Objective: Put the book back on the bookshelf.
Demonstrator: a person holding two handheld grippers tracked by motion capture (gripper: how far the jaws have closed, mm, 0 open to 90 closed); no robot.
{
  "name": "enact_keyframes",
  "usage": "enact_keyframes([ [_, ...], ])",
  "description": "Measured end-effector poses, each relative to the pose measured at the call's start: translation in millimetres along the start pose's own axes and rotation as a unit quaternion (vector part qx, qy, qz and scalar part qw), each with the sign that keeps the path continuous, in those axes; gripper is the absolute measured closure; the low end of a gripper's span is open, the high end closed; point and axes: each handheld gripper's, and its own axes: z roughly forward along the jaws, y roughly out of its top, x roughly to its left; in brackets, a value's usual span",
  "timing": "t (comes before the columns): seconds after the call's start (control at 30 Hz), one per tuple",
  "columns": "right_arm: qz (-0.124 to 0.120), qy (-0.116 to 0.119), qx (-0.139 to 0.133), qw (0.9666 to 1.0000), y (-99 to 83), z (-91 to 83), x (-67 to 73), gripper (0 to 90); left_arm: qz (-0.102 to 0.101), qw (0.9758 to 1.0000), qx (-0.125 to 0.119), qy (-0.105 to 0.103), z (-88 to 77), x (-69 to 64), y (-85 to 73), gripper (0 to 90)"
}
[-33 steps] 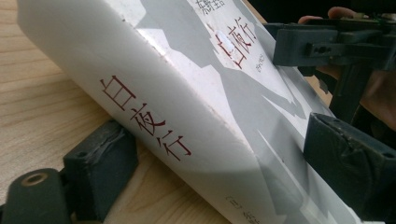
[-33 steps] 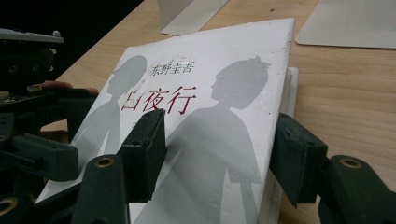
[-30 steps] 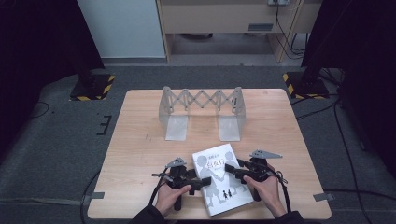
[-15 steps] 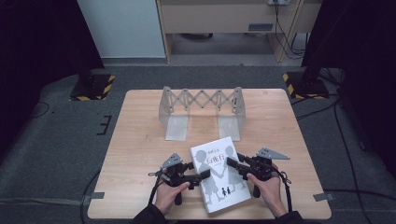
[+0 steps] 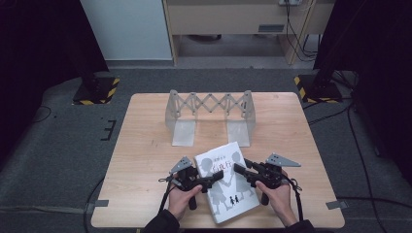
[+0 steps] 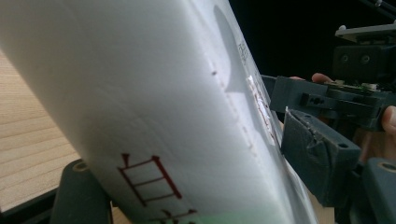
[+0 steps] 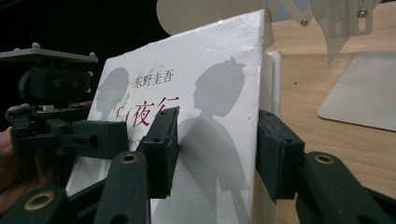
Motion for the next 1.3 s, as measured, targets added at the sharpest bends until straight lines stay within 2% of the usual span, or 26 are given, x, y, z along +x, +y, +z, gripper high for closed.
enact_keyframes([
  [0.13, 0.005, -0.004, 0.003, 1.0, -0.3, 1.4, -1.7, 52.7, -0.016, 0.9999, -0.003, -0.004, -0.9, 2.4, 1.1, 30.6],
  [0.3, 0.013, -0.004, 0.007, 0.9999, 0.8, 0.6, -4.9, 51.2, -0.026, 0.9996, -0.011, -0.007, -2.2, -0.1, 3.2, 36.2],
  [0.4, 0.004, -0.02, 0.004, 0.9998, 2.5, -4.6, -7.6, 50.5, -0.032, 0.9994, -0.01, -0.004, -2.3, -1.5, 4.8, 38.2],
  [0.5, 0.014, -0.038, -0.011, 0.9991, 5.8, -14.4, -14.9, 47.7, -0.042, 0.999, -0.006, -0.011, -3.1, -1.6, 8.1, 39.8],
  [0.57, 0.016, -0.054, -0.019, 0.9983, 7.7, -21.0, -20.6, 45.5, -0.036, 0.9993, -0.005, -0.014, -4.1, -3.5, 12.2, 41.0],
  [0.67, 0.009, -0.087, -0.008, 0.9961, 8.1, -28.0, -28.5, 41.5, -0.03, 0.9993, -0.007, -0.021, -5.5, -6.7, 18.5, 43.4],
  [0.8, -0.011, -0.132, 0.022, 0.9909, 5.7, -31.7, -36.6, 38.3, -0.027, 0.9992, -0.006, -0.029, -5.9, -10.0, 24.1, 45.3],
  [0.87, -0.021, -0.157, 0.046, 0.9863, 4.2, -32.4, -39.4, 36.6, -0.029, 0.9991, -0.004, -0.03, -4.8, -10.4, 26.3, 46.1],
  [0.97, -0.027, -0.175, 0.073, 0.9815, 1.3, -32.4, -44.2, 34.2, -0.03, 0.9989, 0.001, -0.036, -3.5, -10.3, 30.0, 46.3],
  [1.1, -0.036, -0.197, 0.091, 0.9756, -0.4, -33.5, -49.8, 29.3, -0.034, 0.9983, -0.002, -0.048, -6.0, -10.3, 33.3, 48.7],
  [1.3, -0.046, -0.231, 0.129, 0.9634, -4.3, -36.8, -60.4, 24.1, -0.027, 0.9981, 0.0, -0.055, -6.8, -14.8, 37.7, 50.2],
])
